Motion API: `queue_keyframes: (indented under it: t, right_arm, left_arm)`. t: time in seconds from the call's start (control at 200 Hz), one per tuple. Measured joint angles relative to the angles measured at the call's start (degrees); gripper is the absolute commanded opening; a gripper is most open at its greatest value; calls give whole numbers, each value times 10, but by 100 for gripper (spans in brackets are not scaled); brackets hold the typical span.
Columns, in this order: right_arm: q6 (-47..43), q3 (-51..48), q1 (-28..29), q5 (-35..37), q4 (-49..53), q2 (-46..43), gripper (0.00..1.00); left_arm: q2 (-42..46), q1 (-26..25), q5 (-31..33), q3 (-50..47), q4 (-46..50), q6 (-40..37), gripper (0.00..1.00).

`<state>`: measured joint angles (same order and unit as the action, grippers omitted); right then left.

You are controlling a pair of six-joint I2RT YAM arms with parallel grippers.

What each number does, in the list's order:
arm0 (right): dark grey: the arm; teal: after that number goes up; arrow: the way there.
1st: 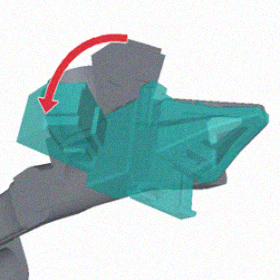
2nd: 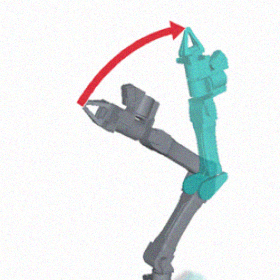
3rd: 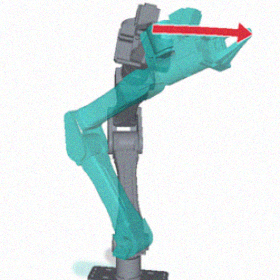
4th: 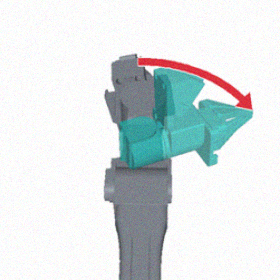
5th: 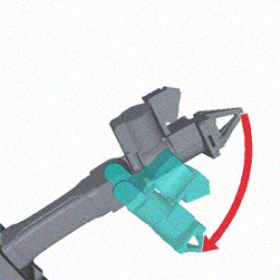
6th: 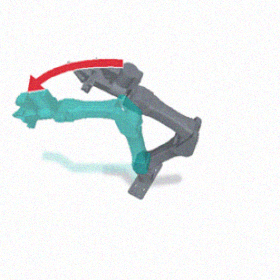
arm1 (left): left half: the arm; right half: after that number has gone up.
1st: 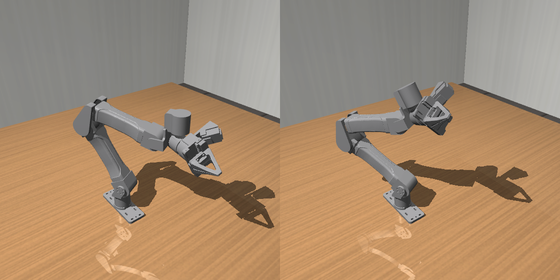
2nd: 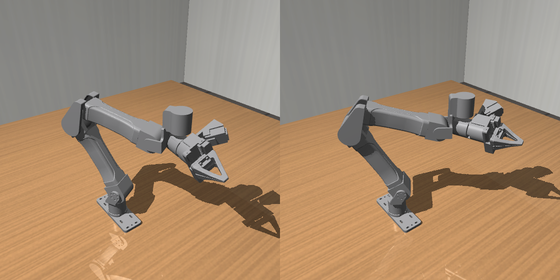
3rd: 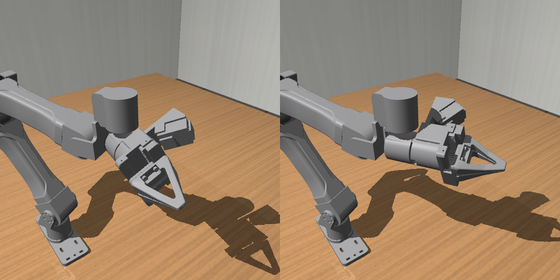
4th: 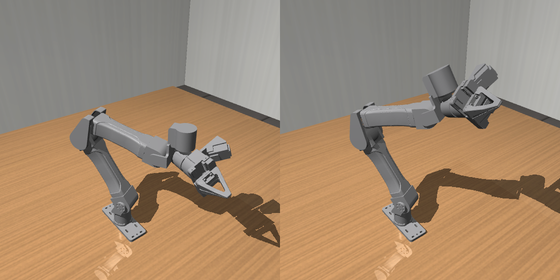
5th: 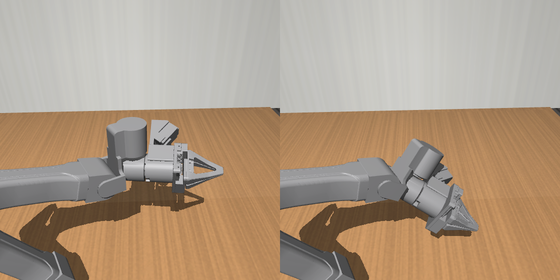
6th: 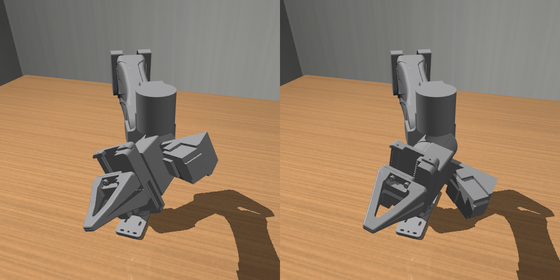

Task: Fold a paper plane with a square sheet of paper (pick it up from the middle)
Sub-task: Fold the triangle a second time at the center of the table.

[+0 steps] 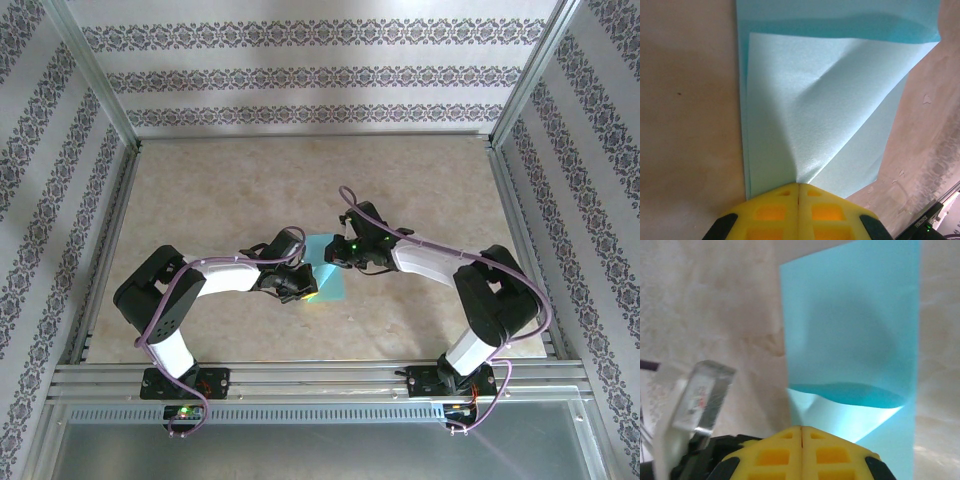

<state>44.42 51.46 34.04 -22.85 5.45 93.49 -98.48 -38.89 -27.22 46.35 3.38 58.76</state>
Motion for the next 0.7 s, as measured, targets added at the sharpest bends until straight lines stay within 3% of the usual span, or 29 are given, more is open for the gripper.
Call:
queue_keyframes:
  t: [0.265, 0.7]
  right_arm:
    - [5, -32, 29, -20, -23, 28, 2]
    - [17, -34, 29, -37, -55, 84, 2]
  left_arm:
    - [0, 0, 0, 0, 0, 0, 0]
    - [2, 0, 0, 0, 1, -2, 1]
